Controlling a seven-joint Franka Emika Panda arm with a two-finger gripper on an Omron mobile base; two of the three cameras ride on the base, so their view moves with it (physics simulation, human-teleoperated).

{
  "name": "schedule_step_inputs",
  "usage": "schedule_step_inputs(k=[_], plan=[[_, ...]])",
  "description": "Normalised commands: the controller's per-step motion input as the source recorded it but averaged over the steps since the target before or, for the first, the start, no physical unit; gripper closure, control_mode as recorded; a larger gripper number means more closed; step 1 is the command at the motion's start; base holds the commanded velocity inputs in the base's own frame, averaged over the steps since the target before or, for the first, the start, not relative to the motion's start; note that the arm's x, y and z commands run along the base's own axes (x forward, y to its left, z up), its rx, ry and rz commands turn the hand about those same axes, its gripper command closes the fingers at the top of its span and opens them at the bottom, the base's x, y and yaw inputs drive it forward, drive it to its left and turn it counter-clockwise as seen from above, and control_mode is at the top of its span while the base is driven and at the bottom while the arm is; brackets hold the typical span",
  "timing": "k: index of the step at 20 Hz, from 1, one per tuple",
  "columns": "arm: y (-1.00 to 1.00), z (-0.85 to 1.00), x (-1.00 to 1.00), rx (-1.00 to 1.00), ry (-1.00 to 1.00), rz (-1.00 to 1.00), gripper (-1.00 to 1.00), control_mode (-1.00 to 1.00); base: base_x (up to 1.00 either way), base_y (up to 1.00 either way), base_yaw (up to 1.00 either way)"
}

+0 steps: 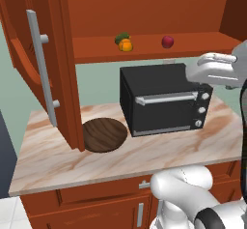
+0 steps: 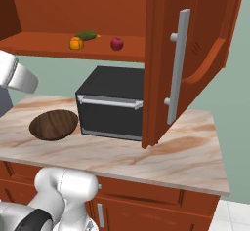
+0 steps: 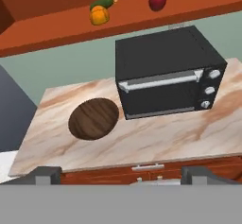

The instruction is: Open the cabinet. Pick the orange and apple from the cabinet and place them into the bowl. Then close the cabinet.

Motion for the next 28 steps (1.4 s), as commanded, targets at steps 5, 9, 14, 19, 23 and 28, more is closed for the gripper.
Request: schedule_step_inputs(k=[5,9,14,19,23,28], plan=[[0.0,0.0,0.61,-0.09,-0.15,0.03,-1.0,-1.0,0.0,0.0,0.0],[0.0,0.0,0.69,-0.06,-0.18,0.07,-1.0,-1.0,0.0,0.0,0.0],[0.02,0.0,0.82,0.0,-0.11,0.07,-1.0,-1.0,0.0,0.0,0.0],[0.1,0.0,0.88,0.0,-0.02,0.05,-1.0,-1.0,0.0,0.0,0.0],[0.31,0.0,0.94,0.0,0.0,0.03,-1.0,-1.0,0.0,0.0,0.0],[0.36,0.0,0.86,-0.01,0.01,0.01,-1.0,-1.0,0.0,0.0,0.0]])
